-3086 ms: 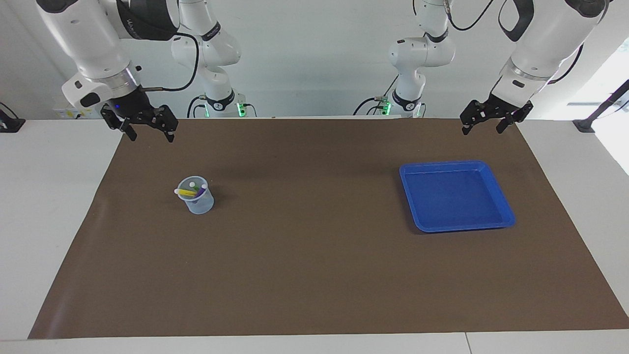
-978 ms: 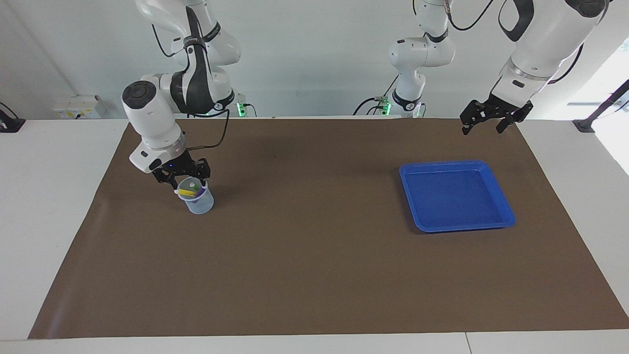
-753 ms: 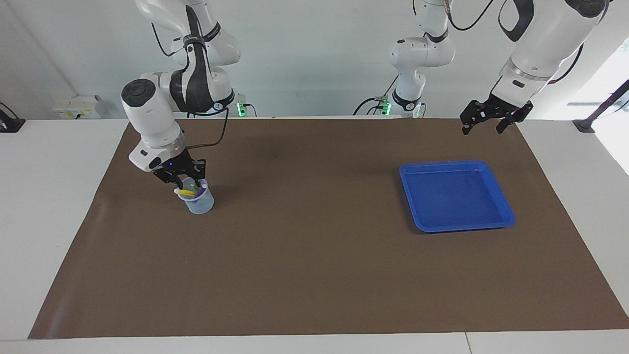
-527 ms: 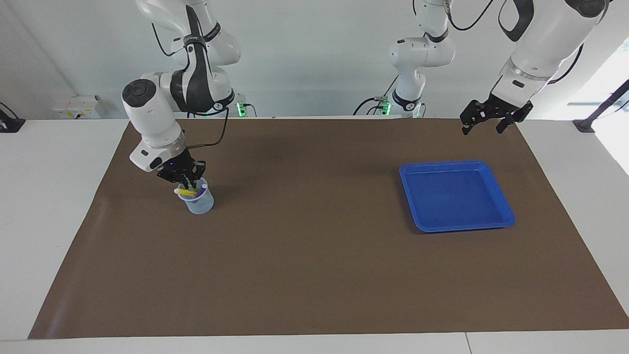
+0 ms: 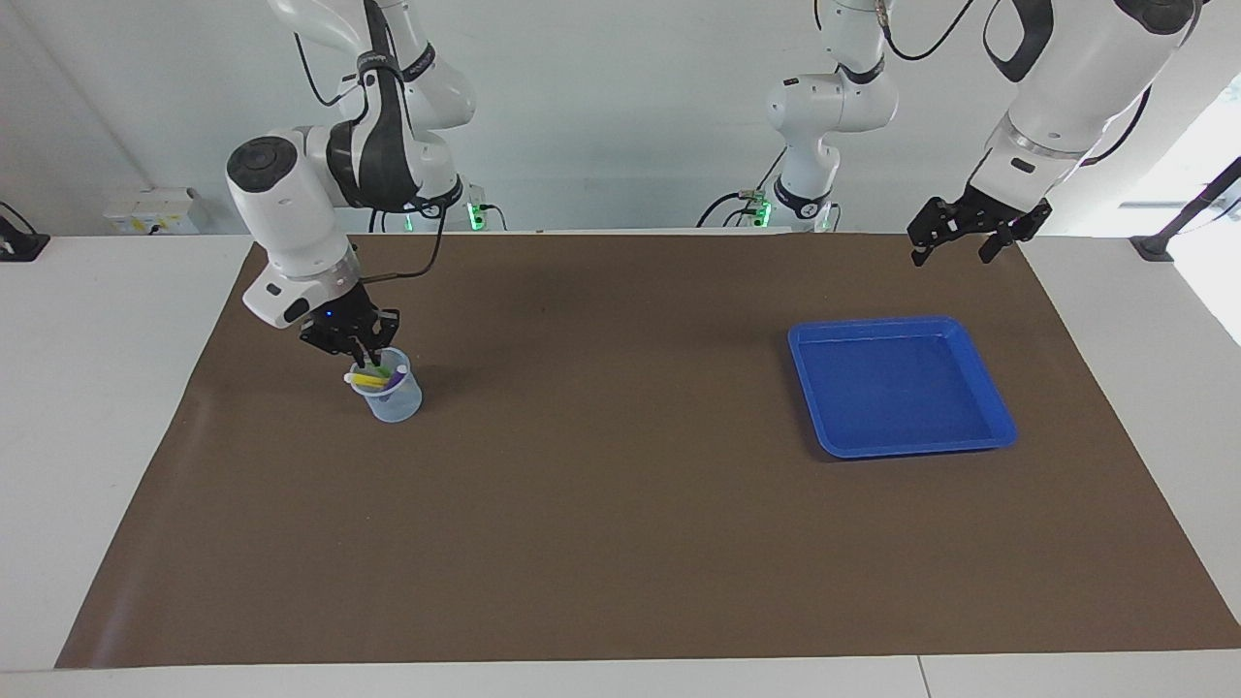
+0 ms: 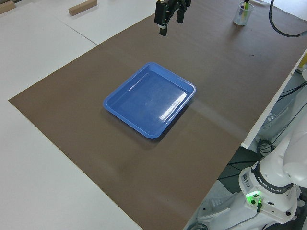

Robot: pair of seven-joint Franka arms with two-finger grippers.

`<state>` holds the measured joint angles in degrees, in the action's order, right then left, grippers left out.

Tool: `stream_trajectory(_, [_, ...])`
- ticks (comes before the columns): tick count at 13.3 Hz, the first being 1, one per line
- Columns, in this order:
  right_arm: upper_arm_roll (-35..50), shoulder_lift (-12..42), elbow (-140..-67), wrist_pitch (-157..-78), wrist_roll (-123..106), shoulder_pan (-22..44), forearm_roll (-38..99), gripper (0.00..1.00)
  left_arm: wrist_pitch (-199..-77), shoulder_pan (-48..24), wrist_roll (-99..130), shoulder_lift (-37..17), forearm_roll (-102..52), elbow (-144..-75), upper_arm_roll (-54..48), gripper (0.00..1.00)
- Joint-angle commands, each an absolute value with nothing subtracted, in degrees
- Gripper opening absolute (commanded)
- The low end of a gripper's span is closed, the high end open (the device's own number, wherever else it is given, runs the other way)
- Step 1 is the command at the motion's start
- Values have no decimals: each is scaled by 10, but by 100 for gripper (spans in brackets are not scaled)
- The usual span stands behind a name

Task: Right arm passes pens to left for tray arrangement
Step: 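Grasp the green pen and lift it out of the cup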

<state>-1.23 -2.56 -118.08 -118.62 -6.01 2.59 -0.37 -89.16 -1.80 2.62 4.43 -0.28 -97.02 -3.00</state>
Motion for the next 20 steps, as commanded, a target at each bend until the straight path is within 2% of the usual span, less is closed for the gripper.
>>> stream_trajectory(1, [-9,-56,-1148,-1134,-42,23,-6,0,-899,-16,33,57,4,-983,-31,100])
stream_trajectory(4, [12,-48,-1085,-1078,14,24,-6,0,-899,-23,33,57,4,-983,-32,100])
stream_trajectory(6, [34,-41,-1075,-1081,71,23,3,0,-896,-22,33,57,4,-983,-31,100])
stream_trajectory(11, [78,-19,-1042,-1086,284,26,128,0,-883,-25,33,62,4,-994,-33,100])
stream_trajectory(13, [99,-5,-1028,-1106,397,38,193,0,-873,-25,40,76,4,-1014,-33,100])
stream_trajectory(17, [101,34,-989,-1173,615,108,280,0,-887,-25,132,83,-28,-1033,-35,100])
stream_trajectory(20, [101,70,-953,-1224,739,162,320,0,-922,-25,317,85,-90,-1042,-37,100])
